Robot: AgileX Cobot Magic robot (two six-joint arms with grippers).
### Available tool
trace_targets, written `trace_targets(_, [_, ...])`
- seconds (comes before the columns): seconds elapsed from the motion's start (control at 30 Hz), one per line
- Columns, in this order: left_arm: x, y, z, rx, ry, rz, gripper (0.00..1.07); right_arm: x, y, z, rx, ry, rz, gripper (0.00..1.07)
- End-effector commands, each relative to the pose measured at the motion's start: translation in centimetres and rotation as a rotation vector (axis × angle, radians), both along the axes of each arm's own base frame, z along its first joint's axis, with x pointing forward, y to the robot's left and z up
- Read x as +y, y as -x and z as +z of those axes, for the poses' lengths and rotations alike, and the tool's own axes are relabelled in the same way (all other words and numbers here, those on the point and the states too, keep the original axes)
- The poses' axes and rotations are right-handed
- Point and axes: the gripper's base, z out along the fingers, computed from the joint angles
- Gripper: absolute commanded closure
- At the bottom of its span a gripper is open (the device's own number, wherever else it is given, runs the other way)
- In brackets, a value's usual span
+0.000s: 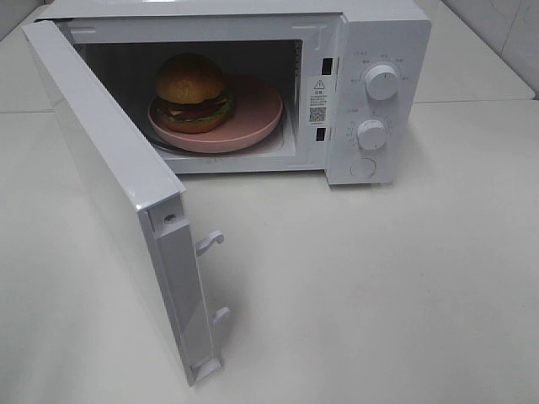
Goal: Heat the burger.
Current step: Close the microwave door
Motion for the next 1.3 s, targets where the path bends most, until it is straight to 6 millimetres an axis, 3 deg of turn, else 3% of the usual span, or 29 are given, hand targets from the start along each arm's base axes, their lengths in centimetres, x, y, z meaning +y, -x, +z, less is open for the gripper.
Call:
trace_targets(0.03, [0.1, -0.7, 0.6, -0.045, 0.010, 0.007, 0.18, 0.0, 0.4, 0.0, -0.033, -0.006, -0.008, 0.36])
trace_targets(0.23, [0.3, -2.4, 0.9, -0.072, 0.013, 0.025, 0.21, 0.0, 0.4, 0.0, -0.033, -0.006, -0.008, 0.36])
trace_targets(0.4, [0.5, -4.1, 0.9, -0.072, 0.016, 0.040, 0.35, 0.0, 0.4, 0.0, -0.033, -0.006, -0.008, 0.36])
trace_targets(0.5, [0.5, -4.5, 0.8, -0.065, 0.016, 0.042, 0.37, 0.0, 0.4, 0.0, -0.033, -0.006, -0.008, 0.36])
trace_targets(0.57, [0.6, -5.7, 0.3, -0.022, 0.018, 0.046, 0.49, 0.0, 0.4, 0.0, -0.033, -0.006, -0.008, 0.36])
trace_targets(0.63, [0.6, -6.0, 0.2, -0.009, 0.018, 0.046, 0.53, 0.0, 0.4, 0.0, -0.033, -0.006, -0.008, 0.36])
trace_targets(0.67, [0.7, -6.7, -0.1, 0.012, 0.019, 0.049, 0.64, 0.0, 0.4, 0.0, -0.033, -0.006, -0.008, 0.36])
trace_targets(0.73, [0.7, -7.0, -0.2, 0.018, 0.019, 0.051, 0.69, 0.0, 0.4, 0.0, -0.033, -0.006, -0.008, 0.36])
trace_targets(0.77, [0.8, -7.7, -0.5, 0.028, 0.020, 0.056, 0.83, 0.0, 0.4, 0.0, -0.033, -0.006, -0.008, 0.36])
trace_targets(0.8, [0.8, -7.7, -0.5, 0.028, 0.020, 0.056, 0.83, 0.0, 0.4, 0.0, -0.033, -0.006, -0.008, 0.36])
trace_targets(0.83, [0.9, -8.4, -0.7, 0.030, 0.020, 0.062, 0.95, 0.0, 0.4, 0.0, -0.033, -0.006, -0.008, 0.36])
trace_targets(0.87, [0.9, -8.4, -0.7, 0.030, 0.020, 0.062, 0.95, 0.0, 0.4, 0.0, -0.033, -0.006, -0.008, 0.36])
trace_targets(0.93, [1.1, -9.4, -1.1, 0.009, 0.018, 0.077, 1.07, 0.0, 0.4, 0.0, -0.033, -0.006, -0.008, 0.36])
trace_targets(1.3, [1.9, -12.0, -3.1, -0.168, -0.001, 0.151, 1.07, 0.0, 0.4, 0.0, -0.033, -0.006, -0.008, 0.36])
